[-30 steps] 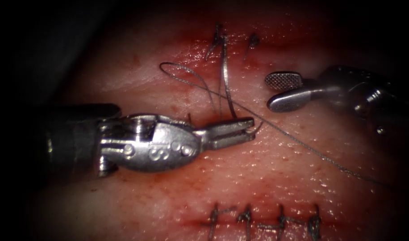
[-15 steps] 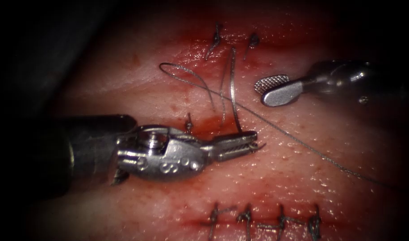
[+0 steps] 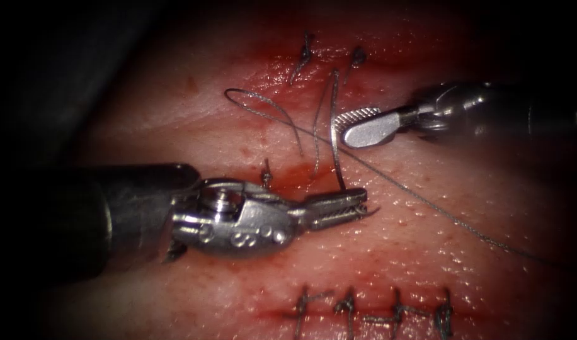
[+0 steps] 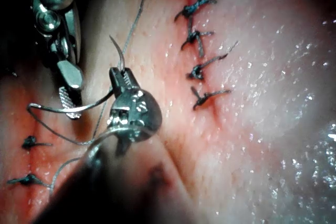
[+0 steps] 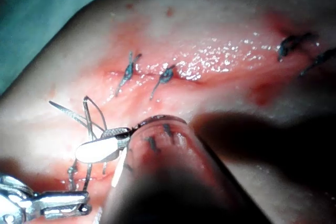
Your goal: Wound Closure
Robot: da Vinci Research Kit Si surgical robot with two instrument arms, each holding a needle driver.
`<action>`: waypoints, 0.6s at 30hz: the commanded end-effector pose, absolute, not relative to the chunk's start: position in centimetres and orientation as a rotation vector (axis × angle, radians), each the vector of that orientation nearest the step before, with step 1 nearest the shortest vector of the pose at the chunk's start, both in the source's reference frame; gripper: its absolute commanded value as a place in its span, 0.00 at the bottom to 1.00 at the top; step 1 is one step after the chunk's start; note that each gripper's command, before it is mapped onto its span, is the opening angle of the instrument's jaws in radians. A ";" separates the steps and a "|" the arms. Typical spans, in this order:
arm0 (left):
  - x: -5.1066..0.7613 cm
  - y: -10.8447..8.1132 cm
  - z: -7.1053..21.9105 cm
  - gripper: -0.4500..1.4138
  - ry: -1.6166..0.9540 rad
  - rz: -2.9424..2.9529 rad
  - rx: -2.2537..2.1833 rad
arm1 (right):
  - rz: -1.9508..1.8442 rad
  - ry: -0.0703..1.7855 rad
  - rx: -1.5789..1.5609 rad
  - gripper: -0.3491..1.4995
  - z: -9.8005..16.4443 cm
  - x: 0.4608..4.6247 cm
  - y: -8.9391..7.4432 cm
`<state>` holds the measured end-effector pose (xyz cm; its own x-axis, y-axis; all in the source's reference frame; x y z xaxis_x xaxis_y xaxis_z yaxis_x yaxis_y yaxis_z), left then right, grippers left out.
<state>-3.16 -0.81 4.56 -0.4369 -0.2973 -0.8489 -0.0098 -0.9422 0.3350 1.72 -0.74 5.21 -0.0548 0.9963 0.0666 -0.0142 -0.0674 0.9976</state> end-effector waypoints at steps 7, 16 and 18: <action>-3.26 -0.8 4.6 0.00 -0.436 -2.486 1.558 | 1.304 1.211 1.221 0.77 5.3 1.95 -0.8; -3.26 -0.8 4.6 0.00 -0.432 -2.486 1.556 | 1.304 1.217 1.218 0.16 5.3 2.01 -0.8; -3.26 -0.8 4.6 0.00 -0.432 -2.486 1.556 | 1.305 1.205 1.221 0.00 5.3 2.01 -0.8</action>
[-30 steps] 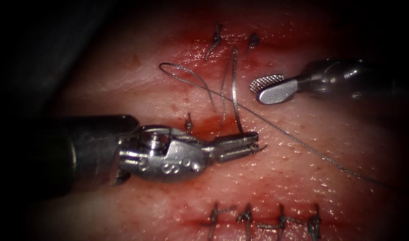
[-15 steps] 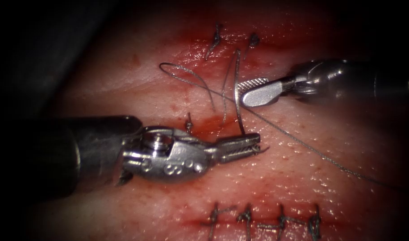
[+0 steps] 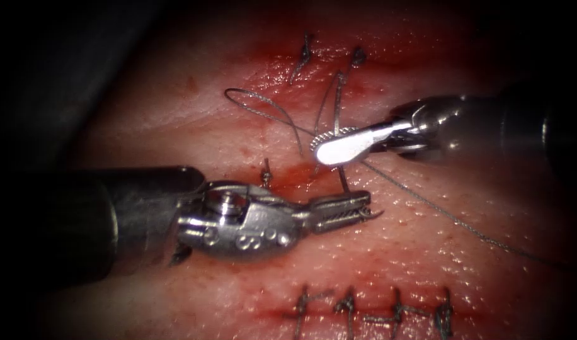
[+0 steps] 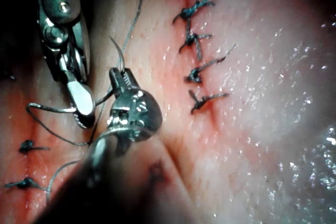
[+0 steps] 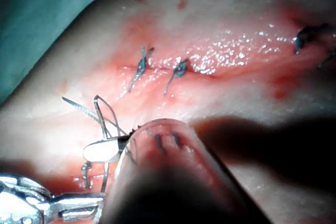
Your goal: Wound Closure
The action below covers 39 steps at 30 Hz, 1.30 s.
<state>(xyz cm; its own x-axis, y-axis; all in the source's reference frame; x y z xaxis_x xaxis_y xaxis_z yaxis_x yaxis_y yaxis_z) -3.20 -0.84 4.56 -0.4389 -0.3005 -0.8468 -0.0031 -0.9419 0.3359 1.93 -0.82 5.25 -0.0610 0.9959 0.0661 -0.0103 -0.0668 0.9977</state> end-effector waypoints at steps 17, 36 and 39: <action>-3.23 -0.9 4.5 0.97 -0.303 -2.717 1.584 | 1.308 1.298 1.043 0.00 5.4 1.94 -0.6; -2.85 -0.8 5.3 0.00 0.300 -3.054 1.232 | 0.903 1.570 0.553 0.00 5.4 1.96 -0.6; -2.86 -0.7 5.4 0.00 0.309 -3.118 1.165 | 0.886 1.578 0.533 0.00 5.4 1.96 -0.6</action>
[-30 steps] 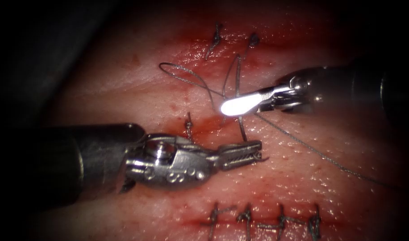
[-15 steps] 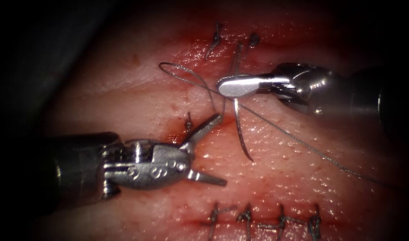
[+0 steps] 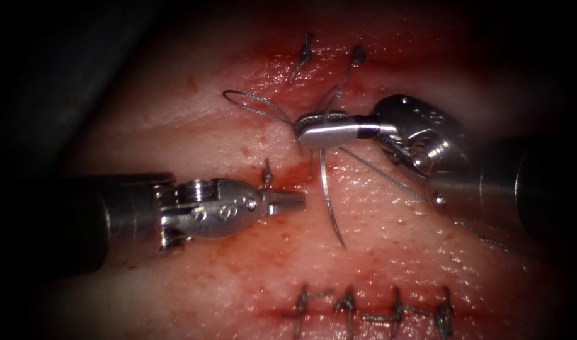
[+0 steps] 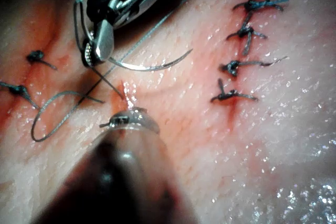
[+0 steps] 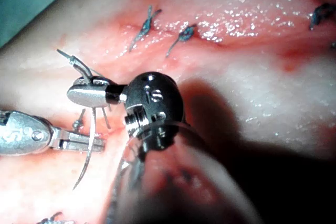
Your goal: Wound Closure
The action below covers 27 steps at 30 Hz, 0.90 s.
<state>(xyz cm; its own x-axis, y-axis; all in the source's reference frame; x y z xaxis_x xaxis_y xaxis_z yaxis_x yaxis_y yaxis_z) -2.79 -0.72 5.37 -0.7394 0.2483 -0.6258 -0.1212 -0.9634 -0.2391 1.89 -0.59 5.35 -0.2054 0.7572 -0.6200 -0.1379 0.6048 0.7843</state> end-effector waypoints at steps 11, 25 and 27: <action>-2.71 -0.5 5.7 0.00 -0.286 2.788 -0.752 | 0.721 1.630 0.388 0.00 5.4 1.99 -0.6; -2.83 -0.6 5.8 0.01 -0.622 2.863 -0.626 | 0.540 1.748 0.156 0.00 5.5 2.06 -0.5; -2.85 -0.6 5.8 0.15 -0.673 2.862 -0.637 | 0.526 1.759 0.114 0.00 5.5 2.06 -0.5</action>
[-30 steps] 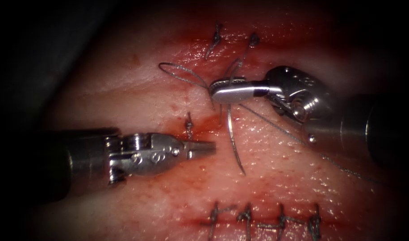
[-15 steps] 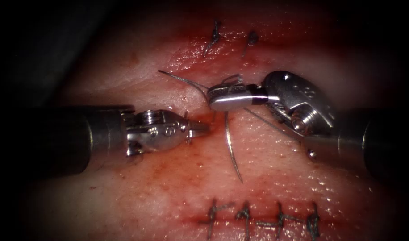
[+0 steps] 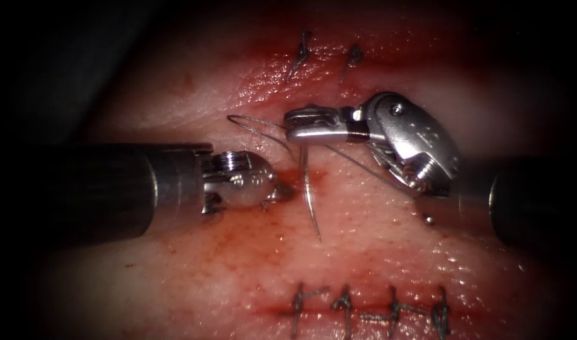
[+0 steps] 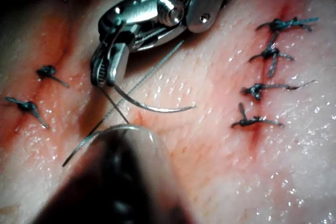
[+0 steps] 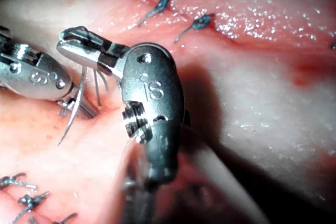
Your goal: Wound Closure
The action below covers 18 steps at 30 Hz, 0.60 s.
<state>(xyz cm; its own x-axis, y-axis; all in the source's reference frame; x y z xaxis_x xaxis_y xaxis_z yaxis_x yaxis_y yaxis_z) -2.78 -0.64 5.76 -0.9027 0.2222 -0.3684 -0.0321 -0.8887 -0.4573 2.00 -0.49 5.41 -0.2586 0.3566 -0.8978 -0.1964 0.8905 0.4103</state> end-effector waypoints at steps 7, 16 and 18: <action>-2.86 -0.7 5.8 0.43 -0.732 2.846 -0.628 | 0.495 1.711 0.070 0.00 5.7 2.05 -0.4; -2.86 -0.7 5.8 0.58 -0.747 2.835 -0.632 | 0.348 1.592 -0.156 0.00 5.8 2.04 -0.4; -2.85 -0.7 5.8 0.59 -0.749 2.819 -0.624 | 0.314 1.587 -0.229 0.00 5.8 2.04 -0.4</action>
